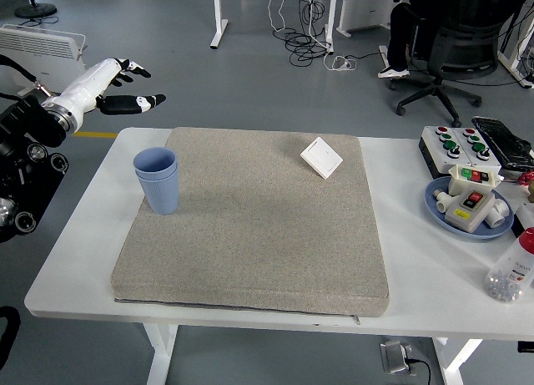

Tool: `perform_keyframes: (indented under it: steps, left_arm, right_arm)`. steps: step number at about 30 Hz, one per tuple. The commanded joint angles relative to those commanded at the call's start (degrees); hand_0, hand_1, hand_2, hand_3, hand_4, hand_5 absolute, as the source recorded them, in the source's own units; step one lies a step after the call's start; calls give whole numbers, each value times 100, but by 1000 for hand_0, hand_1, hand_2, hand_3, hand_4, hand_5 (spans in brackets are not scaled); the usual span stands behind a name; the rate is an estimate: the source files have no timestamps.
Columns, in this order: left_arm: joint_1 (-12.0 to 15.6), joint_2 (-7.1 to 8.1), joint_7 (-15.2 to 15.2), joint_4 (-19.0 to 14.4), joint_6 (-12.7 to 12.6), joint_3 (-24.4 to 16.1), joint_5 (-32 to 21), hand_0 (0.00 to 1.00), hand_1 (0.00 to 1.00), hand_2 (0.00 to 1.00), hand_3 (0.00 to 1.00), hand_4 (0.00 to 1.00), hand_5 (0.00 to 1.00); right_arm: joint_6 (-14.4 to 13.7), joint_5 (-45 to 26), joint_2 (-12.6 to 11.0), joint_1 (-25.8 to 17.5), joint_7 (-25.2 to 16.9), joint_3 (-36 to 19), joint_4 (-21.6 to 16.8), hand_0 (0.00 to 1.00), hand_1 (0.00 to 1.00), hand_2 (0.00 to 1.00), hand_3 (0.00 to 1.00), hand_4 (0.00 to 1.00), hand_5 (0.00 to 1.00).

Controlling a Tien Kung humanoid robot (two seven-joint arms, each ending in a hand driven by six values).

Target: Push cup pick cup insert cup

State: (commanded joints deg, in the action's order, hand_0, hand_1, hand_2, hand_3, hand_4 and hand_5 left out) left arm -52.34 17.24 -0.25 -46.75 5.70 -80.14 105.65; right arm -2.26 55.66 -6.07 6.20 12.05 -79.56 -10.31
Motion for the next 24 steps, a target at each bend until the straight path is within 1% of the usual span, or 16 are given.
perform_keyframes:
  steps: [1, 3, 4, 7, 8, 9, 10, 13, 15, 16, 19, 20, 21, 22, 23, 24]
  left_arm:
    - [168, -37, 52, -177, -172, -170, -261, 760, 769, 814, 684, 607, 849]
    - [428, -120, 135, -451, -283, -422, -745, 760, 769, 814, 684, 607, 849]
    - [589, -176, 121, -616, -353, -573, -1006, 817, 829, 886, 743, 588, 997]
    - [979, -284, 104, -1001, -454, -899, -1713, 817, 829, 886, 743, 588, 997]
    - [1212, -352, 105, -1221, -497, -1087, -2048, 817, 829, 886, 743, 588, 997]
    - [1303, -376, 106, -1306, -512, -1167, -2197, 817, 829, 886, 743, 588, 997]
    - [1449, -434, 136, -1439, -519, -1293, -2421, 834, 847, 910, 784, 596, 998]
    - [1918, -614, 270, -1833, -474, -1702, -3166, 834, 847, 910, 784, 596, 998]
    - [2279, -821, 401, -2098, -384, -2000, -3650, 834, 847, 910, 784, 596, 998]
    - [2402, -870, 428, -2158, -363, -2083, -3910, 814, 822, 867, 760, 590, 998]
    - [2872, -1212, 588, -2407, -266, -2397, -4618, 814, 822, 867, 760, 590, 998]
    - [2984, -1277, 609, -2439, -252, -2440, -4879, 814, 822, 867, 760, 590, 998]
    - [3159, -1432, 646, -2525, -223, -2530, -5102, 814, 822, 867, 760, 590, 998]
    - [3285, -1545, 660, -2584, -203, -2587, -5326, 814, 823, 866, 757, 587, 998]
    - [3457, -1713, 668, -2655, -185, -2642, -5586, 814, 823, 866, 757, 587, 998]
    - [3544, -1724, 656, -2687, -179, -2652, -5847, 814, 823, 866, 757, 587, 998]
  right_arm:
    - [0, 12, 3, 2, -1, -16, 0, 764, 671, 693, 569, 108, 467]
    - [1, 35, 6, 1, -1, -40, 0, 764, 671, 693, 569, 108, 467]
    - [2, 42, 9, 3, -4, -48, 0, 764, 671, 693, 569, 108, 467]
    - [4, 48, 14, 11, -9, -63, 0, 764, 671, 693, 569, 108, 467]
    - [6, 57, 17, 17, -13, -76, 0, 764, 671, 693, 569, 108, 467]
    - [7, 62, 17, 19, -14, -81, 0, 764, 671, 693, 569, 108, 467]
    - [9, 66, 17, 22, -18, -88, 0, 764, 671, 693, 569, 108, 467]
    - [12, 79, 14, 24, -29, -109, 0, 764, 671, 693, 569, 108, 467]
    - [14, 92, 14, 29, -38, -125, 0, 764, 671, 693, 569, 108, 467]
    - [14, 93, 14, 30, -40, -127, 0, 764, 670, 692, 569, 108, 467]
    - [14, 112, 18, 30, -46, -146, 0, 764, 670, 692, 569, 108, 467]
    - [14, 112, 19, 29, -47, -148, 0, 764, 670, 692, 569, 108, 467]
    - [15, 119, 18, 30, -49, -154, 0, 764, 670, 692, 569, 108, 467]
    - [15, 122, 19, 28, -51, -162, 0, 763, 670, 689, 568, 108, 467]
    - [16, 124, 20, 25, -53, -172, 0, 763, 670, 689, 568, 108, 467]
    - [16, 124, 21, 21, -54, -176, 0, 763, 670, 689, 568, 108, 467]
